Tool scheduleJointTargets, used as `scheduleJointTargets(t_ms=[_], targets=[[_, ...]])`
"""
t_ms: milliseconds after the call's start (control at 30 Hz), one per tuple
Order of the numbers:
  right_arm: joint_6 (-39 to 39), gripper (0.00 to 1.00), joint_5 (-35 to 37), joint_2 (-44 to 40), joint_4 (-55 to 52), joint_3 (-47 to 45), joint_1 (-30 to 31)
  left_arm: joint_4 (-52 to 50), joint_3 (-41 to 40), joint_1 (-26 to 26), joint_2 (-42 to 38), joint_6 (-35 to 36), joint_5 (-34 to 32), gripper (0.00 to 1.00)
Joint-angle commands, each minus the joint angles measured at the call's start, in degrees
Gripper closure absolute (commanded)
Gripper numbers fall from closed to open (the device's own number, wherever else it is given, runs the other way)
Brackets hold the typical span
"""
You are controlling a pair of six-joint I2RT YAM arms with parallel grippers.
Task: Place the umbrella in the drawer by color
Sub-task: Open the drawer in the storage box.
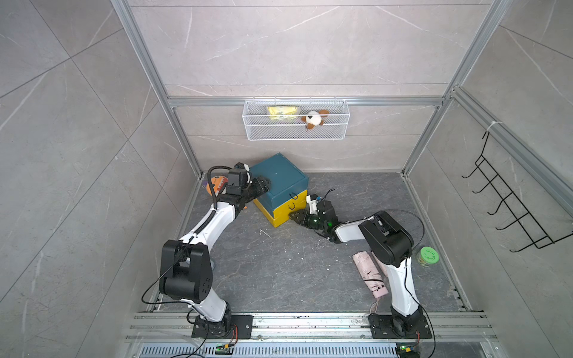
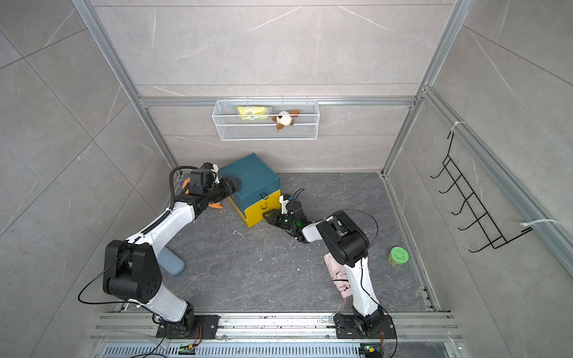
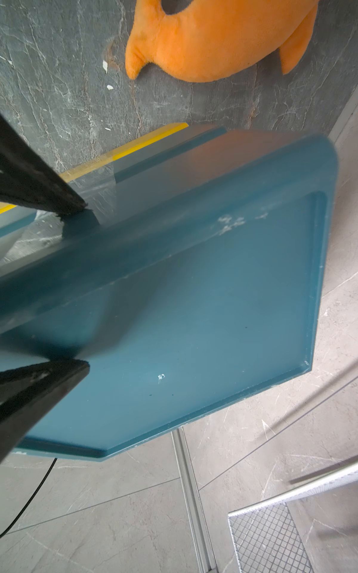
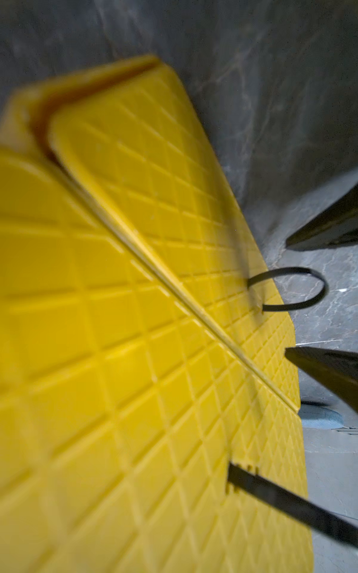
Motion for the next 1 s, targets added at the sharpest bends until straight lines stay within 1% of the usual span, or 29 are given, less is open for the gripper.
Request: scheduleJointTargets(t_ms=[0, 100, 267, 433, 667, 967], targets=[[2.0, 0.50, -1.3, 1.8, 2.2, 1.9, 0.3, -8.9, -3.2, -0.5, 2.9, 2.2, 0.0, 0.24], [2.4, 0.55, -1.4, 2.6, 2.5, 2.7, 0.3, -9.0, -3.2, -0.5, 3.0, 2.2, 0.1, 0.24], [2.5, 0.71, -1.4, 2.8, 2.5, 3.3, 0.3, -9.0, -3.3, -0.5, 3.0, 2.3, -0.1, 0.24], [2.3, 0.83, -1.2, 2.6, 2.3, 2.8, 0.3, -9.1, -3.5, -0.5, 2.9, 2.3, -0.1, 0.24], [0.5, 0.93, -0.3, 0.2, 1.7, -0.2, 0.3, -9.0, -3.5, -0.5, 2.8, 2.2, -0.1, 0.24], [-2.0, 0.95, 0.8, -6.9, 2.8, -9.5, 0.3, -9.2, -3.8, -0.4, 2.3, 2.4, -0.4, 0.24]])
